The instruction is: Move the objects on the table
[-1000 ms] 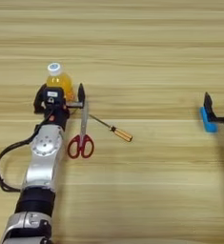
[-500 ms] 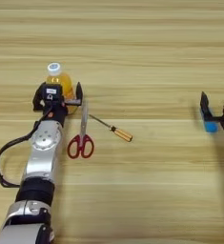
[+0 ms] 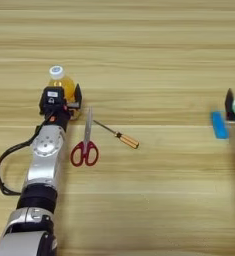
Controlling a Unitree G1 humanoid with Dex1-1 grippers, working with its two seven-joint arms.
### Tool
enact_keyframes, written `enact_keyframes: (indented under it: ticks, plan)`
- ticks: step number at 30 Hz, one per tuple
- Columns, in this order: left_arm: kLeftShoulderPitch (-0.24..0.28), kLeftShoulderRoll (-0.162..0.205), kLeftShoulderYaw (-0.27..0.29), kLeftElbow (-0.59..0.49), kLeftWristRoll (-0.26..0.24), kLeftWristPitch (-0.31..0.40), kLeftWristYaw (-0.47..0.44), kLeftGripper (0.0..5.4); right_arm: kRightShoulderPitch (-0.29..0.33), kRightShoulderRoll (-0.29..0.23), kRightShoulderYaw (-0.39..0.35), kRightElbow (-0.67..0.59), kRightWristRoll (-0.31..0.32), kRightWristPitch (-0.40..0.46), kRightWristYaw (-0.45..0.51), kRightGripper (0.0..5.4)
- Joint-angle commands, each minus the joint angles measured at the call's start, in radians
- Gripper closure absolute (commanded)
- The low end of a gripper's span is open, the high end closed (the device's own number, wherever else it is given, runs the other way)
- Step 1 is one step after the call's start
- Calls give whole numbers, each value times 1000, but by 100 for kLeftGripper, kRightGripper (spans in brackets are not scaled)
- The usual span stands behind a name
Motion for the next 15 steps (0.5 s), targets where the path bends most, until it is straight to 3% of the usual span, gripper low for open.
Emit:
enact_keyframes:
  ticks: [1, 8, 15]
  plan:
    - [-6, 7, 0, -9, -2, -10, -5, 202, -25, -18, -43, 20, -3, 4, -40, 0]
    - [0, 2, -4, -59, -5, 11, -3, 202, -37, -44, -55, 76, -10, 21, -49, 0]
    - [-37, -37, -36, -209, -11, 93, 3, 204, -45, -49, -66, 98, -7, 23, -54, 0]
